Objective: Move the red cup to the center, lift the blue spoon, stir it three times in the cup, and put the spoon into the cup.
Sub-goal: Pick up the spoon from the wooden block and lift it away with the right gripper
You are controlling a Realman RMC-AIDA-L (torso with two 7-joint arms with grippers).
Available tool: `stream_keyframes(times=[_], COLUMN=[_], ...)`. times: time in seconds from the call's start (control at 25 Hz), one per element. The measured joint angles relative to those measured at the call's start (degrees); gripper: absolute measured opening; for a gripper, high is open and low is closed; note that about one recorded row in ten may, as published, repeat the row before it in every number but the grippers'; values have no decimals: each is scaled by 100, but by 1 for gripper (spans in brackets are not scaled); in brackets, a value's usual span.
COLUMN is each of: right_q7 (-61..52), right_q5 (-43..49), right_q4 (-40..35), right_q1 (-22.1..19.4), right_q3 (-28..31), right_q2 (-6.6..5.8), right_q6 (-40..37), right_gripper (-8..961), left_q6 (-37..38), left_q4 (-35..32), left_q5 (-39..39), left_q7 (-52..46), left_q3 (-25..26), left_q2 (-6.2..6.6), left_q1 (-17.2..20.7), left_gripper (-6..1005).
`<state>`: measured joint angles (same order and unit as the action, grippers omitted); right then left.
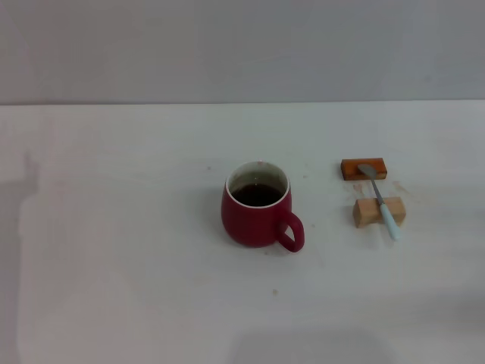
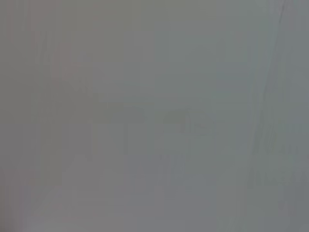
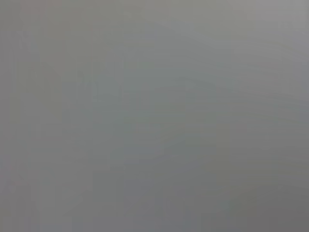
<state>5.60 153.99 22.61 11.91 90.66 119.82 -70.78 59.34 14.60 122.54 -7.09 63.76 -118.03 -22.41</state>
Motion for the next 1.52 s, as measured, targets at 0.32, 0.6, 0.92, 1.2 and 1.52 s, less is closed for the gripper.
stream_keyframes(times=[0.32,0.6,0.92,1.2,1.52], right_q7=[449,1941,2603,3147,3554], right_q5=[-2349,-4005,-4696,-5098,-5090], right_q4=[781,1801,2598,3128,3416], right_q1=[-387,-676,-987,-1269,-1357], right_q3=[-2524,-4349,-5508,-5984,-6424], right_q2=[-19,-27,-60,-130,-277], right_q6=[7,-58,-18,363,778], right_gripper=[716,716,716,716,716], left_q6=[12,16,31,36,36], left_q4=[-165,-205,-318,-363,-416], left_q5=[15,22,25,25,25], left_q7=[41,42,42,42,42], left_q3=[5,5,11,13,13], left_q2=[5,10,44,76,105], left_q1=[-237,-282,-301,-304,-308], left_gripper=[796,840,842,840,840])
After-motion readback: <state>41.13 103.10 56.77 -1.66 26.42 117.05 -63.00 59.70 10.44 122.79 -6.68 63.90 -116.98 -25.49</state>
